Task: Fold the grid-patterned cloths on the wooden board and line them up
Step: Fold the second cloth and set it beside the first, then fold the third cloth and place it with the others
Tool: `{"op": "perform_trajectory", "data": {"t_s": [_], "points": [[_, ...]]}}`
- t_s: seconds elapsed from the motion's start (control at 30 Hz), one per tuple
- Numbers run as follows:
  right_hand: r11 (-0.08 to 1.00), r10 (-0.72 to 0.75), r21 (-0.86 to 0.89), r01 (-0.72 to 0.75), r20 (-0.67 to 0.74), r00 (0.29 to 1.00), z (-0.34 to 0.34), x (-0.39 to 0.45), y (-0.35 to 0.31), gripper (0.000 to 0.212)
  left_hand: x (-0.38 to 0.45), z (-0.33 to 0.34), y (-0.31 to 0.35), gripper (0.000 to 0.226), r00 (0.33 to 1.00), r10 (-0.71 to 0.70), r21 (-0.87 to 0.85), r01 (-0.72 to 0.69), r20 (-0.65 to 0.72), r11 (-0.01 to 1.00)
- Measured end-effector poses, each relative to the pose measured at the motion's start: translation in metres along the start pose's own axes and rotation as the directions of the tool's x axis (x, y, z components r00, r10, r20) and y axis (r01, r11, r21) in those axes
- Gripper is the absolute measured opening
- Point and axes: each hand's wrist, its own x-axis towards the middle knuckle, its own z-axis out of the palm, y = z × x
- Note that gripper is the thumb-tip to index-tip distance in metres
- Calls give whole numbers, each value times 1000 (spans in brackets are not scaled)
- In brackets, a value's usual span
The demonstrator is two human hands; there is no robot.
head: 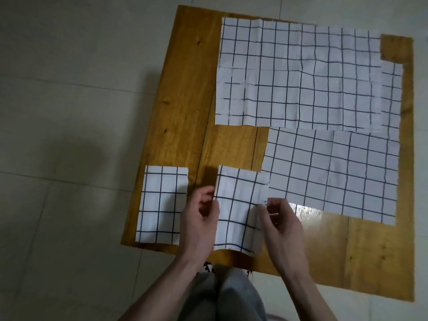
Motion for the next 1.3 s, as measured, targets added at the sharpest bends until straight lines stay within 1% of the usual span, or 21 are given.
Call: {"op": "perform_trajectory", "data": {"t_s": [0.23,0.37,0.53,0.63,0.7,0.87,0.97,1.07,1.17,1.3], "points": [[999,-28,-44,28,-3,1000,24,4,12,1,5,-12,-23,34,998,15,83,-9,-66,996],[990,-24,-137,22,-13,1000,33,10,18,12,10,-15,-31,33,995,31,150,-16,-94,989],[966,-67,-254,57,-32,997,40,11,23,23,12,-17,-35,34,993,66,267,-37,-99,963],[959,-83,-274,73,-26,996,44,11,23,24,13,-16,-34,38,991,93,342,-56,-94,938],[948,-99,-308,85,-31,995,46,10,23,21,12,-14,-34,41,991,97,360,-59,-88,931],[882,-173,-452,135,-44,984,50,9,27,14,7,-13,-34,43,989,130,386,-92,-73,918],[828,-208,-542,146,-54,977,50,9,30,19,0,-14,-36,45,989,132,381,-100,-60,919],[809,-250,-564,166,-74,965,48,5,30,25,-6,-19,-35,48,987,158,385,-129,-44,914],[784,-307,-575,234,-32,951,41,-4,25,28,-13,-28,-29,51,980,193,407,-159,-42,899],[705,-380,-623,339,72,922,24,-24,-2,37,-30,-44,-1,48,965,261,491,-232,9,840]]}}
